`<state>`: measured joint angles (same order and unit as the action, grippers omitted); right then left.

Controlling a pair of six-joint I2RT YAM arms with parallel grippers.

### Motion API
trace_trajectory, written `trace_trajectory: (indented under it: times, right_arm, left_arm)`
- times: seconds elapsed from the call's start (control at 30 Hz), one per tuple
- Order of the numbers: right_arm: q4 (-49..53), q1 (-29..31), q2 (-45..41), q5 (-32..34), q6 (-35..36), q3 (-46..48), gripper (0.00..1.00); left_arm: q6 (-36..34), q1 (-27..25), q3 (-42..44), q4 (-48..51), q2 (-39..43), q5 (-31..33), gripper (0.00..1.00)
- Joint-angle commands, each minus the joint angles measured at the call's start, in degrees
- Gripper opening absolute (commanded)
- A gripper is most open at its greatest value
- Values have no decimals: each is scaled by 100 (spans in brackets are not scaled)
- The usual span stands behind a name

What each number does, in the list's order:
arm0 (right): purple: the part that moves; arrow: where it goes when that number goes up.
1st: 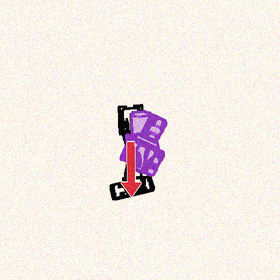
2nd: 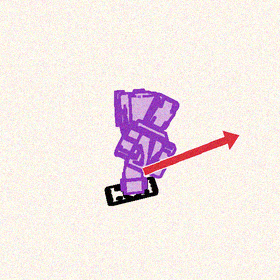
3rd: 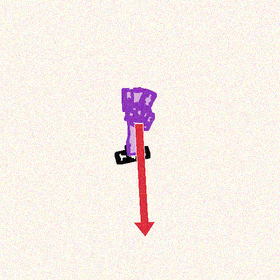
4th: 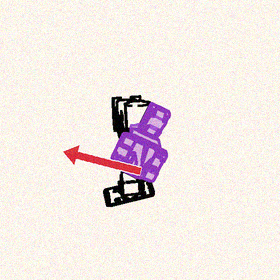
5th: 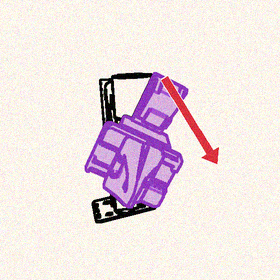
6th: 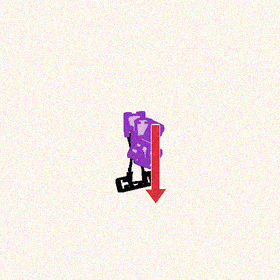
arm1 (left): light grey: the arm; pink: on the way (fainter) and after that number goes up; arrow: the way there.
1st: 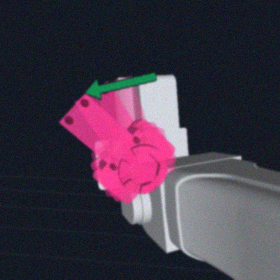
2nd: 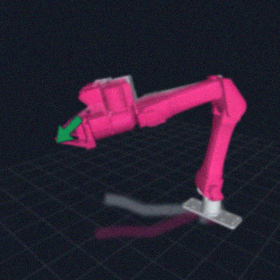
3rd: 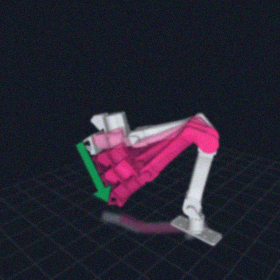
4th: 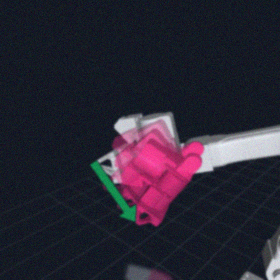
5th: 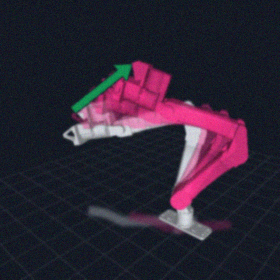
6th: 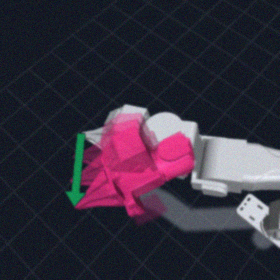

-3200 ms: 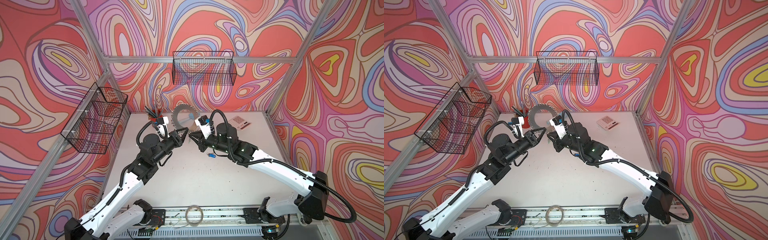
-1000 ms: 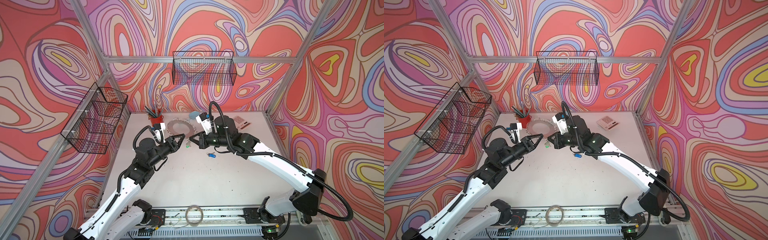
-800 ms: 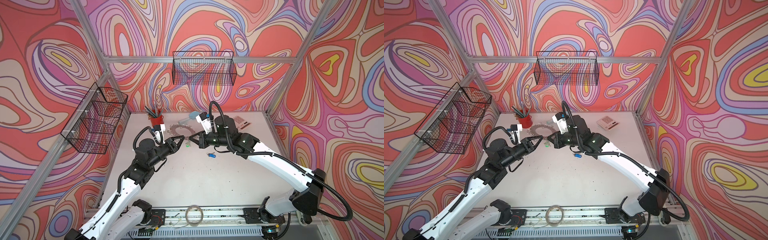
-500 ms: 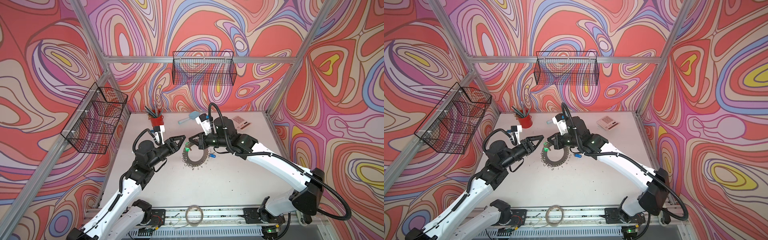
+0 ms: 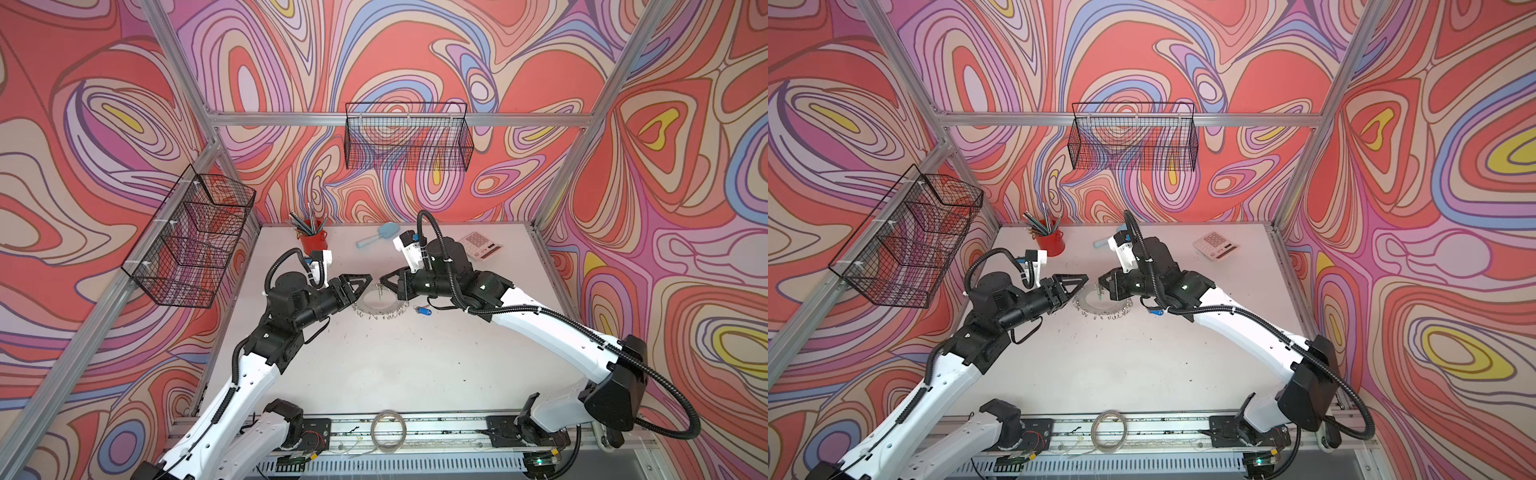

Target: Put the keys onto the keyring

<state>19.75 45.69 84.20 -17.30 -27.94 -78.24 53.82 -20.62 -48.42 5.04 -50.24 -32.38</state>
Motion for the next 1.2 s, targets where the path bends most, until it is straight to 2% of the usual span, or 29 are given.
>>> trace_trajectory:
  times: [0.0,0.07,0.13,0.23,0.37,0.5,0.83,1.17]
  right_arm:
    - [-178,-8,-266,169,28,61,0]
    - [-246,-8,-284,236,-26,80,0]
    - [-333,-10,-293,318,-144,136,0]
    - [-502,-14,-283,402,-375,202,0]
    - [-647,-8,-272,391,-699,209,0]
    - [-598,-11,-252,311,-831,172,0]
    - [-617,-8,-386,201,-952,317,0]
    - [-665,-10,-378,77,-991,327,0]
  left_arm:
    - [-1007,15,-610,1343,-110,-380,47]
    - [-1127,14,-863,1637,-282,-622,42]
    - [-1154,-56,-931,1810,-256,-592,39]
    - [-1323,-302,-950,2075,-138,-380,40]
    - [-1709,-948,-967,2367,-197,469,43]
    - [-2032,-1308,-1017,2322,-460,1071,44]
    - [-2305,-1388,-1038,1983,-714,1788,46]
    - [-2262,-1383,-994,1554,-848,1611,43]
